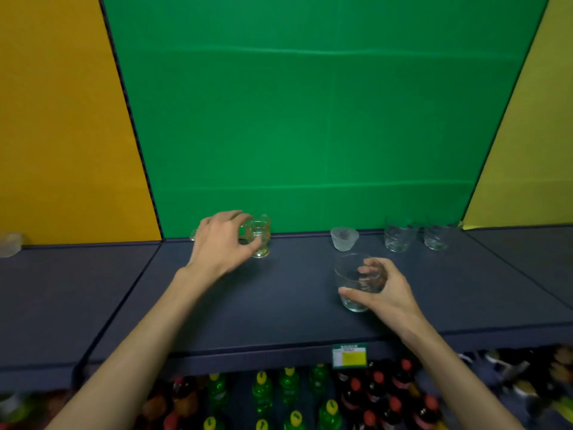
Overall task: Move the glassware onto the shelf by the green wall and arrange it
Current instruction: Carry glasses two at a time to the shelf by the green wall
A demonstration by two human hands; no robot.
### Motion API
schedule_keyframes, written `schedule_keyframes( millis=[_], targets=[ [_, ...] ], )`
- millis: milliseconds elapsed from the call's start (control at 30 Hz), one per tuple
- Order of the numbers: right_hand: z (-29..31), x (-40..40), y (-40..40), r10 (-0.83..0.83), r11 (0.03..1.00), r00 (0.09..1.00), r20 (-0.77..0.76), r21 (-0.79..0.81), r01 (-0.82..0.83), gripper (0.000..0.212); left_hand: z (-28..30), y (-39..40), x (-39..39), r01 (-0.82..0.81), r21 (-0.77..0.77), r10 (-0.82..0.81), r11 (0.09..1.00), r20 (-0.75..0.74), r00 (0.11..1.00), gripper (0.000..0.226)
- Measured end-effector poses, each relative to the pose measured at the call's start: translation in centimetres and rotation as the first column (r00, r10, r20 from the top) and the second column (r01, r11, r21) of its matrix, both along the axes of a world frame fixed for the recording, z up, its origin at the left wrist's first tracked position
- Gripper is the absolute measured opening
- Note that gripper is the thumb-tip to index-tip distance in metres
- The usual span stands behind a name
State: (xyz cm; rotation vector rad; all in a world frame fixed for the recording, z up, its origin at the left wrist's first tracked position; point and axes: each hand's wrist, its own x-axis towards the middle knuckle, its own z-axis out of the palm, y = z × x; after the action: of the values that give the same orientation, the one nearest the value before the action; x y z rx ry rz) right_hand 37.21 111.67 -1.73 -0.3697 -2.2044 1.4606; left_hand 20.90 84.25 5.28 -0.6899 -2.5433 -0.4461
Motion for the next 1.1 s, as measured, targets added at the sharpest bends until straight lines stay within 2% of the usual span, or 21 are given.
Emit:
schedule_keyframes(
  millis=[167,367,633,800,900,1100],
  targets=[
    [0.4,4.1,5.6,0.005,1.0,1.0,-0.011,-0.022,-0.005,0.063,-0.2,7.9,5.8,0.062,-0.15,-0.053,0.987,0.062,0.997,0.075],
    [0.6,6.9,11.7,-0.028,0.998,0.999,-0.023,-0.052,0.027,0.067,-1.2,15.9,9.8,0.133,-0.212,-0.102,0.968,0.154,0.983,0.065],
    [-0.2,4.9,19.4,-0.079,0.997,0.997,0.0,-0.007,0.079,0.063,-1.8,22.7,8.5,0.159,-0.195,-0.109,0.968,0.242,0.964,0.06],
    [0.2,2.7,24.1,-0.106,0.994,0.994,0.039,0.027,0.105,0.063,-2.6,25.8,7.4,0.111,-0.204,-0.071,0.973,0.194,0.978,0.067],
    [-0.3,1.5,26.0,-0.113,0.994,0.993,0.033,-0.002,0.113,0.063,-3.1,27.2,6.8,0.078,-0.23,-0.046,0.97,0.142,0.989,0.07],
    [-2.1,0.1,28.7,-0.07,0.995,0.995,0.064,-0.065,0.074,0.066,-3.6,29.2,7.4,0.065,-0.249,-0.018,0.966,0.188,0.982,0.072]
  ],
)
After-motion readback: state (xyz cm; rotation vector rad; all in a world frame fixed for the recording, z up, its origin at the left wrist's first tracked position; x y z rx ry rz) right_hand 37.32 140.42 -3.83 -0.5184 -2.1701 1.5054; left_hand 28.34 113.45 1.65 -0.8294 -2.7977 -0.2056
